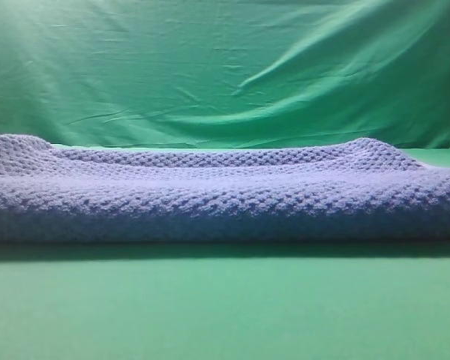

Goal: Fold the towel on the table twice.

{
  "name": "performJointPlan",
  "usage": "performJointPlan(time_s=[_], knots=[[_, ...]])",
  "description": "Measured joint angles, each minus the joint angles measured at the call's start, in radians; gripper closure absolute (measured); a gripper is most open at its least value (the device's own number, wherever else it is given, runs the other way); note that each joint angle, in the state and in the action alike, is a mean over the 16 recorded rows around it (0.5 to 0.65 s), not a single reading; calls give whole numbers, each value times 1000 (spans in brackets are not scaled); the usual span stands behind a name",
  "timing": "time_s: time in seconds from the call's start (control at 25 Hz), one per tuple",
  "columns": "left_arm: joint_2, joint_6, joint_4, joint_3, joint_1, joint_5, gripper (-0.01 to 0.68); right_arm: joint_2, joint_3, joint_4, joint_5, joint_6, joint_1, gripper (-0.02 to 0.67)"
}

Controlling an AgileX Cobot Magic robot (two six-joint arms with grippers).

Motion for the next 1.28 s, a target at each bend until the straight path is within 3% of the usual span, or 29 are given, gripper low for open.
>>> performJointPlan(time_s=[0.48,1.28], knots=[[0,0,72,36,0,150,673,0,13,-36,95,0,0,649],[0,31,133,47,0,166,673,0,16,-100,293,3,0,649]])
